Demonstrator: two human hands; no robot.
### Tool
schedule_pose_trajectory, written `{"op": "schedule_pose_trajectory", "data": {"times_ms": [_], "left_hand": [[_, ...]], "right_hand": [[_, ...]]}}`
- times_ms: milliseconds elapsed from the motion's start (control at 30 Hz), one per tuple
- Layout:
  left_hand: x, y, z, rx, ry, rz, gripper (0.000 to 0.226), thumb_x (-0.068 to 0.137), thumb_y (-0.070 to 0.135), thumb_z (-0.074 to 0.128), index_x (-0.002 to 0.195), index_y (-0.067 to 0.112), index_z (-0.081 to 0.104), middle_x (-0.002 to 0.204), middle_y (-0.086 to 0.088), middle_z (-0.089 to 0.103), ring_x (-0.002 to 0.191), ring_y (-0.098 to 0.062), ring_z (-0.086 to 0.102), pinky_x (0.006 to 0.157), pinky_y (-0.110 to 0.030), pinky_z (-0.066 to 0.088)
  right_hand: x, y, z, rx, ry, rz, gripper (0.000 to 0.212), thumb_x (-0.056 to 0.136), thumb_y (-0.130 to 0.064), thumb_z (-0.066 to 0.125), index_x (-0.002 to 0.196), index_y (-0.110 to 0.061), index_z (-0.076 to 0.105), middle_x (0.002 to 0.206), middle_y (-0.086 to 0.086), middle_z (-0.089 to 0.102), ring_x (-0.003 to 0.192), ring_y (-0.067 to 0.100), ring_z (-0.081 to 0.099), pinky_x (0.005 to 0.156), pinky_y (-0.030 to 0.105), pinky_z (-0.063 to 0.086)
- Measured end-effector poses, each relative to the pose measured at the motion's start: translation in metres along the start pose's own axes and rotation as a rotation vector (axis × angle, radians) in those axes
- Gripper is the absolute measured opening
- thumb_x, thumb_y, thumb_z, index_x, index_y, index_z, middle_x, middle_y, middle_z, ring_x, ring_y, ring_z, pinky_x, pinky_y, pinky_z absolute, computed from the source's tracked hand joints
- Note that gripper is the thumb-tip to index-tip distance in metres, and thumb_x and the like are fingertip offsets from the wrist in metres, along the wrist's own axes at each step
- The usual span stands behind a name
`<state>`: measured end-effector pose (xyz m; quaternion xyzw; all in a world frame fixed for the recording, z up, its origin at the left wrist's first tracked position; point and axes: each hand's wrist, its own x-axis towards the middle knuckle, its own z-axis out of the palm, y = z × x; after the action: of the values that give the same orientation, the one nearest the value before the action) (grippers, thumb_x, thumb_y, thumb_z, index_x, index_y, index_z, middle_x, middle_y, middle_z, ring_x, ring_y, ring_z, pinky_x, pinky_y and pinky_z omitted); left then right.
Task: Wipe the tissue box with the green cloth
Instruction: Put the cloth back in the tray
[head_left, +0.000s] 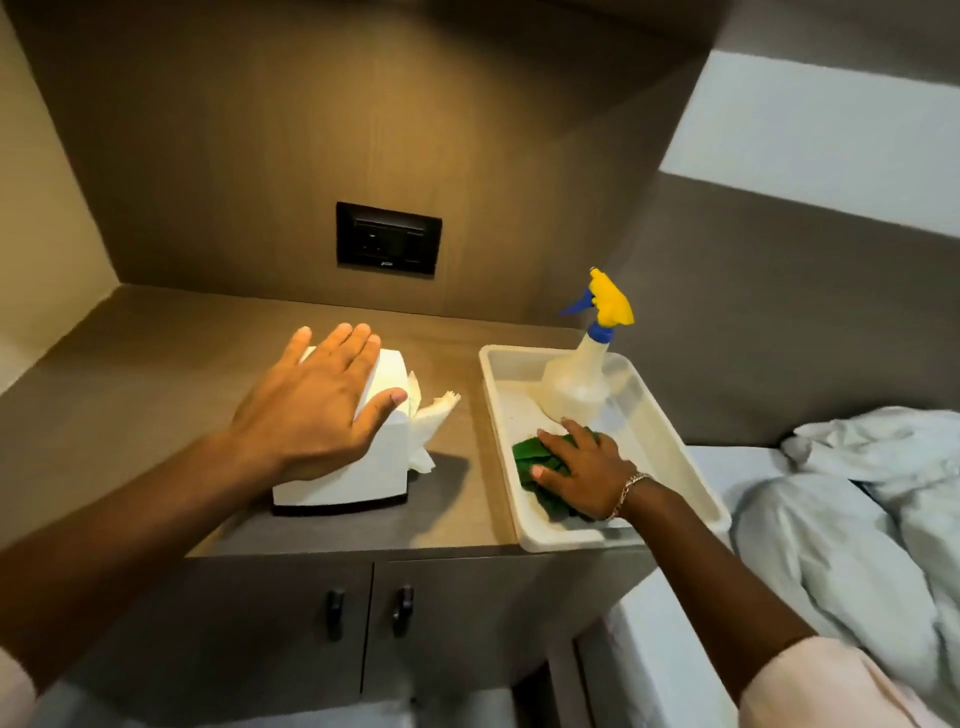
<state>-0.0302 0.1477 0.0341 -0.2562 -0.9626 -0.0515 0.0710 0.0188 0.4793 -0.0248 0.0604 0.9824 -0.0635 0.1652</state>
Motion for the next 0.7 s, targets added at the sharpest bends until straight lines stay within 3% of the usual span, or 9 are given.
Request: {"op": "schedule_pose_trajectory", "data": {"times_ms": [100,233,300,333,400,467,533,600,700], "left_hand": [[-0.012,0.007,0.003,-0.018,0.138,-0.006,0.090,0.085,0.069,0.002,0.148,0.011,0.027,0.156,-0.011,0.029,0.145,-0.030,0.025,0.113,-0.040,0.008],[-0.021,0.011,-0.003,-0.019,0.210,0.028,0.086,0.089,0.065,0.005,0.142,0.006,0.039,0.149,-0.016,0.042,0.139,-0.034,0.038,0.114,-0.047,0.024],[-0.028,0.017,-0.008,-0.070,0.307,0.037,0.080,0.092,0.061,0.008,0.145,0.007,0.034,0.153,-0.016,0.036,0.144,-0.030,0.029,0.118,-0.048,0.020],[-0.035,0.024,-0.005,-0.154,0.384,0.003,0.074,0.094,0.057,0.014,0.148,0.009,0.027,0.157,-0.013,0.027,0.147,-0.027,0.020,0.120,-0.048,0.015],[-0.053,0.042,0.006,-0.421,0.574,-0.173,0.068,0.095,0.053,0.024,0.152,0.021,0.007,0.163,-0.002,0.002,0.150,-0.017,-0.001,0.120,-0.043,0.005],[-0.072,0.072,0.019,-0.719,0.713,-0.381,0.070,0.092,0.061,0.026,0.149,0.038,-0.007,0.161,0.014,-0.013,0.149,-0.011,-0.007,0.119,-0.040,0.007],[-0.079,0.104,0.024,-1.057,0.766,-0.548,0.064,0.090,0.065,0.027,0.142,0.053,-0.008,0.159,0.024,-0.012,0.148,-0.012,0.005,0.115,-0.026,0.024],[-0.071,0.125,0.024,-1.257,0.802,-0.641,0.062,0.088,0.052,0.032,0.139,0.052,-0.004,0.159,0.020,-0.004,0.144,-0.014,0.017,0.102,-0.009,0.032],[-0.062,0.124,0.021,-1.307,0.833,-0.635,0.067,0.087,0.046,0.031,0.143,0.042,-0.005,0.161,0.012,-0.005,0.144,-0.017,0.019,0.108,-0.020,0.034]], "right_hand": [[0.018,0.008,0.018,-0.060,-0.148,-0.002,0.095,0.073,-0.084,0.024,0.149,-0.039,-0.010,0.162,0.004,-0.020,0.148,0.041,-0.015,0.117,0.066,0.005],[0.019,0.005,0.015,-0.096,-0.223,0.011,0.108,0.062,-0.091,0.023,0.148,-0.038,-0.013,0.162,0.007,-0.020,0.148,0.039,-0.013,0.117,0.065,0.005],[0.016,0.004,-0.004,-0.092,-0.201,0.028,0.100,0.069,-0.089,0.025,0.150,-0.038,-0.006,0.164,0.006,-0.011,0.149,0.039,-0.009,0.116,0.067,0.004],[0.013,-0.001,-0.016,-0.056,-0.105,0.056,0.095,0.072,-0.086,0.027,0.150,-0.038,0.000,0.165,0.004,-0.003,0.149,0.039,-0.005,0.115,0.067,0.005],[0.009,-0.030,-0.046,0.148,0.265,0.001,0.078,0.080,-0.073,0.034,0.146,-0.033,0.025,0.160,0.005,0.026,0.146,0.039,0.020,0.112,0.060,0.021],[0.006,-0.078,-0.069,0.542,0.481,-0.248,0.053,0.090,-0.052,0.046,0.134,-0.022,0.049,0.140,0.008,0.055,0.129,0.031,0.048,0.102,0.041,0.039],[0.005,-0.132,-0.076,0.803,0.368,-0.401,0.038,0.096,-0.040,0.048,0.120,-0.015,0.062,0.123,0.009,0.067,0.115,0.028,0.059,0.089,0.032,0.044],[0.005,-0.170,-0.073,0.928,0.240,-0.399,0.052,0.097,-0.047,0.041,0.103,-0.002,0.066,0.107,0.018,0.070,0.100,0.033,0.062,0.083,0.039,0.047],[0.003,-0.188,-0.060,1.055,0.171,-0.296,0.081,0.090,-0.065,0.030,0.091,0.009,0.063,0.082,0.019,0.064,0.074,0.025,0.055,0.068,0.035,0.041]]}}
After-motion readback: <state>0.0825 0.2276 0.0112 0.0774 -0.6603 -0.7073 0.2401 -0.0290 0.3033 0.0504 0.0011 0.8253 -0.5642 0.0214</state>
